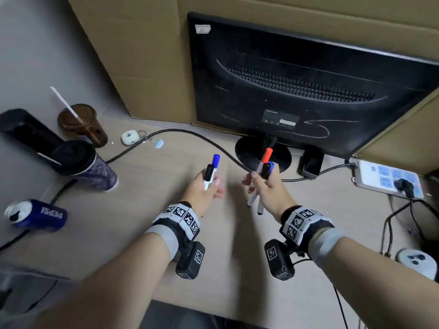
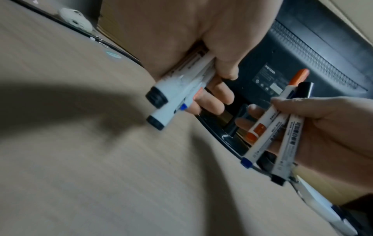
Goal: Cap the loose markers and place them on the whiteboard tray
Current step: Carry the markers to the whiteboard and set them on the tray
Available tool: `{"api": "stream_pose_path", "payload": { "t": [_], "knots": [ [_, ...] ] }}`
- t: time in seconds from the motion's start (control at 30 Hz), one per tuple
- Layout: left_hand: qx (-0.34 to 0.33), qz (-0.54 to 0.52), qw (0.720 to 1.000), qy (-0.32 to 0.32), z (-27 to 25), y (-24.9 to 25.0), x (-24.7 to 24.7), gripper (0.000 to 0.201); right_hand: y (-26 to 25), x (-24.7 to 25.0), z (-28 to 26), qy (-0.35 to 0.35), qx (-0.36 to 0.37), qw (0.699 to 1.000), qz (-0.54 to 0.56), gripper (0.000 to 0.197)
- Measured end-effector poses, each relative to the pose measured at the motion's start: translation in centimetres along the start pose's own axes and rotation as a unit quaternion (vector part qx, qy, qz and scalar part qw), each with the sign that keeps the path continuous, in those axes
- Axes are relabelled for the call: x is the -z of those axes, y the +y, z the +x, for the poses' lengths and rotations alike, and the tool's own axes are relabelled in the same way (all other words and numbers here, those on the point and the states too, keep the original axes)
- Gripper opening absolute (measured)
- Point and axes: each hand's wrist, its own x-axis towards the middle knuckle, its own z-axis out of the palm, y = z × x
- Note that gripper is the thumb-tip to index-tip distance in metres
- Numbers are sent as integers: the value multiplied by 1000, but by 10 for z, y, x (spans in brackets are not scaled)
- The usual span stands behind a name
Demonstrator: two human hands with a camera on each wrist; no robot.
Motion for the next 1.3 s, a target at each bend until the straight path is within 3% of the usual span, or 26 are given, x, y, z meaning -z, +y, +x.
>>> {"api": "stream_pose_path", "payload": {
  "t": [0.13,0.4,0.63,0.73,0.87,1.1,1.2,1.3],
  "knots": [
    [-68,-7,997,24,7,-18,15,17,1,-30,4,-15,84,995,43,12],
    [-140,22,990,8,2,-59,15,13,46,-45,17,-73,132,988,-32,23],
    [-172,40,984,-11,-5,-66,17,11,54,-46,25,-142,171,974,-47,21],
    [-196,15,980,37,-20,-61,28,11,46,-55,16,-145,181,973,-14,19],
    [-237,5,967,91,-63,-57,58,18,24,-84,-17,-154,210,965,34,39],
    [-249,-23,947,201,-183,-59,137,25,-24,-171,-112,-179,335,923,-56,38],
    [-257,-19,924,284,-247,-59,176,24,-48,-216,-149,-215,365,905,-39,41],
    [-256,44,876,405,-320,-64,215,24,-76,-261,-194,-271,397,876,-17,42]
  ]
}}
